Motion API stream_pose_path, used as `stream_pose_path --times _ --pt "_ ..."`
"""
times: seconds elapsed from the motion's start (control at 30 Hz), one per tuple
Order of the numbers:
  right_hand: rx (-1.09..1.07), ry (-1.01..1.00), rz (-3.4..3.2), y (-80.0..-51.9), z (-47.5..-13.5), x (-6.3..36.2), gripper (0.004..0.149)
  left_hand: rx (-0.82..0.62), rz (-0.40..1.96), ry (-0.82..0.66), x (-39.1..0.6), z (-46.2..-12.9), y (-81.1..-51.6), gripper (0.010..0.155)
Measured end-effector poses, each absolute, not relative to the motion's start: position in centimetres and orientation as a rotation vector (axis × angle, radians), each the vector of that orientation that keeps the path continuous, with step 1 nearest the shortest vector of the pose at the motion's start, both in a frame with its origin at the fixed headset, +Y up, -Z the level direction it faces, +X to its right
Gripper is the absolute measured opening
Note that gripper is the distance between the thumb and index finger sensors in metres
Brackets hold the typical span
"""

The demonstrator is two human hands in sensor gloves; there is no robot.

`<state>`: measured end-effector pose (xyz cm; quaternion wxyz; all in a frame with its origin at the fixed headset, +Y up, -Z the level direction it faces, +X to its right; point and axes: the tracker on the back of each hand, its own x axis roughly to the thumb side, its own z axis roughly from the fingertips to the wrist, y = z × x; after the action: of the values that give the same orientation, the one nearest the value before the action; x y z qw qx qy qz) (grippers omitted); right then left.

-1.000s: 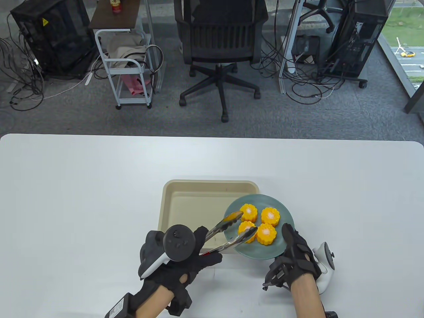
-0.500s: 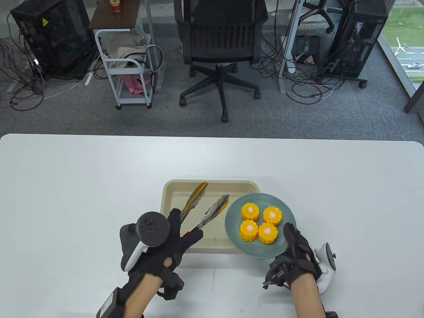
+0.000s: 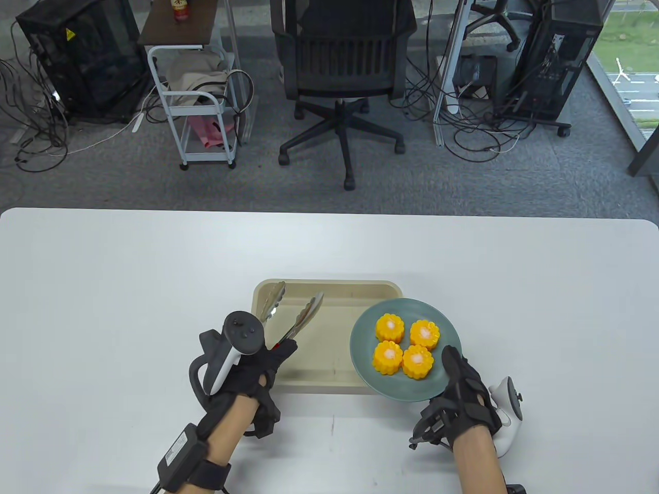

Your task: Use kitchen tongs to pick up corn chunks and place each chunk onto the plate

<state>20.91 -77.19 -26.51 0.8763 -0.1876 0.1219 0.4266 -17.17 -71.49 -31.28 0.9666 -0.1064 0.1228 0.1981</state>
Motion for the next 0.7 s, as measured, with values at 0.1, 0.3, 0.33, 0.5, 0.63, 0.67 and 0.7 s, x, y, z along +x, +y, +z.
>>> stream_pose_path --times 0.1,0.3,0.33,0.5,0.63,0.67,0.7 --pt "-0.394 0.255 0.889 -77.2 -26.5 20.9 0.054 -0.170 0.255 0.306 -16.3 -31.4 -71.9 0.092" --pt "-0.394 0.260 0.893 -77.2 -26.5 20.9 0.055 -0.228 0.157 0.313 -15.0 -31.8 -73.3 0.094" --pt "-0.392 0.261 0.891 -77.2 -26.5 20.9 0.054 -0.229 0.131 0.310 -14.6 -31.9 -73.7 0.094" --pt "-0.388 0.258 0.886 -77.2 -26.5 20.9 0.055 -0.262 0.078 0.309 -13.8 -32.2 -74.5 0.094" --pt "-0.387 0.259 0.889 -77.2 -26.4 20.8 0.055 -0.289 0.048 0.324 -13.4 -32.4 -75.1 0.094" --pt "-0.387 0.260 0.893 -77.2 -26.4 20.8 0.055 -0.281 0.036 0.327 -13.2 -32.4 -75.2 0.094" --pt "-0.387 0.260 0.894 -77.3 -26.4 20.8 0.055 -0.280 0.025 0.327 -13.1 -32.5 -75.2 0.094"
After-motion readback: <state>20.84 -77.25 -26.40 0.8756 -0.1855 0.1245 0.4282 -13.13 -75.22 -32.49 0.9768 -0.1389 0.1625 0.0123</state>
